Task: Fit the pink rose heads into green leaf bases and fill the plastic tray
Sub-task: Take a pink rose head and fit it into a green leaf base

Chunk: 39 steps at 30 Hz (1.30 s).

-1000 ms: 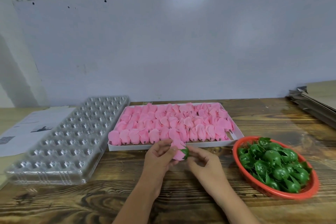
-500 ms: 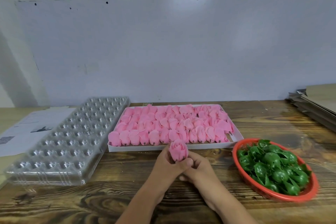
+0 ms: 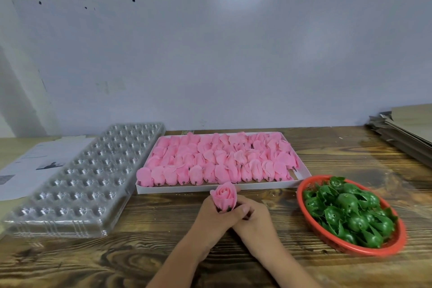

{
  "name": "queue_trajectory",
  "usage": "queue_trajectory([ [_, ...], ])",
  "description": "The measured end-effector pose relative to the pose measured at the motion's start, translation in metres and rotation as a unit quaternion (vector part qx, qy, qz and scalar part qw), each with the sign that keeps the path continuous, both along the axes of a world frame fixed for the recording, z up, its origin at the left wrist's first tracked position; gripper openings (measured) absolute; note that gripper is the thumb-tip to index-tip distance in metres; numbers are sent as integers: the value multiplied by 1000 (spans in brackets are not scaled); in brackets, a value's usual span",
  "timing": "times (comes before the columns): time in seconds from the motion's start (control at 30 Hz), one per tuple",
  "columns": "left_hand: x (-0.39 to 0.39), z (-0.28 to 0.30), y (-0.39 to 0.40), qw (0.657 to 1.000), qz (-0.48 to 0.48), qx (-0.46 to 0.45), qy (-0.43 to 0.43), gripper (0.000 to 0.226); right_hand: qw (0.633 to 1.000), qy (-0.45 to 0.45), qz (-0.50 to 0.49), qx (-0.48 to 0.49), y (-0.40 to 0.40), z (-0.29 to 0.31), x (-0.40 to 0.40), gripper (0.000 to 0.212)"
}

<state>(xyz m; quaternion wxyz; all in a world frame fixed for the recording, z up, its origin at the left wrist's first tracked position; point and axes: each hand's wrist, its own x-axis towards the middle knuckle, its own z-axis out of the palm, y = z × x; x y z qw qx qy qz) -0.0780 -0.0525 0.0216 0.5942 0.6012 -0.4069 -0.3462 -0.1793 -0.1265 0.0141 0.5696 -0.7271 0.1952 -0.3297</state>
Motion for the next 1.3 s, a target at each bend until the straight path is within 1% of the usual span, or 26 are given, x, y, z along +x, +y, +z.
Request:
queue_trajectory([
  [0.13, -1, 0, -2, 999, 39, 6, 16, 12, 1000, -2, -5, 15, 1, 0, 0, 30],
  [0.27, 0, 0, -2, 999, 47, 15, 21, 13, 999, -23, 28, 20, 2, 2, -2, 33],
  [0.37, 0, -1, -2, 999, 44, 12, 26, 15, 999, -17, 34, 29, 1, 2, -4, 28],
  [0.5, -2, -1, -3, 998, 47, -4, 47, 15, 1000, 10, 18, 23, -1, 3, -4, 35],
  [0.57, -2, -1, -4, 996, 62, -22, 65, 16, 999, 17, -24, 30, -3, 2, -4, 43],
  [0.6, -1, 0, -4, 995, 72, -28, 70, 17, 997, 8, -61, 37, -4, 2, -5, 42],
  [0.67, 0, 0, -5, 993, 96, -15, 63, 18, 991, -18, -127, 37, -7, 5, -7, 30],
  [0.7, 1, 0, -5, 993, 100, -1, 57, 18, 989, -32, -139, 31, -8, 9, -8, 25],
  [0.8, -2, 2, -7, 996, 64, 27, 52, 11, 990, -65, -126, 9, -11, 27, -6, 15],
  [0.87, -5, 4, -7, 998, 25, 17, 53, 18, 991, -71, -114, 24, -10, 38, -2, 17],
  [0.97, -7, 8, -6, 999, -5, 9, 51, 32, 994, -45, -93, 39, -4, 47, 5, 20],
  [1.0, -7, 8, -6, 999, -9, 5, 47, 33, 995, -37, -81, 38, -2, 47, 6, 19],
  [1.07, -7, 9, -6, 999, -12, -12, 43, 27, 997, -21, -63, 34, 0, 45, 9, 19],
  [1.2, -7, 10, -4, 999, -3, -31, 28, 23, 998, 1, -61, 24, 3, 38, 12, 17],
  [1.3, -9, 8, -5, 1000, 8, -27, 2, 19, 998, 7, -56, 28, 2, 35, 12, 18],
])
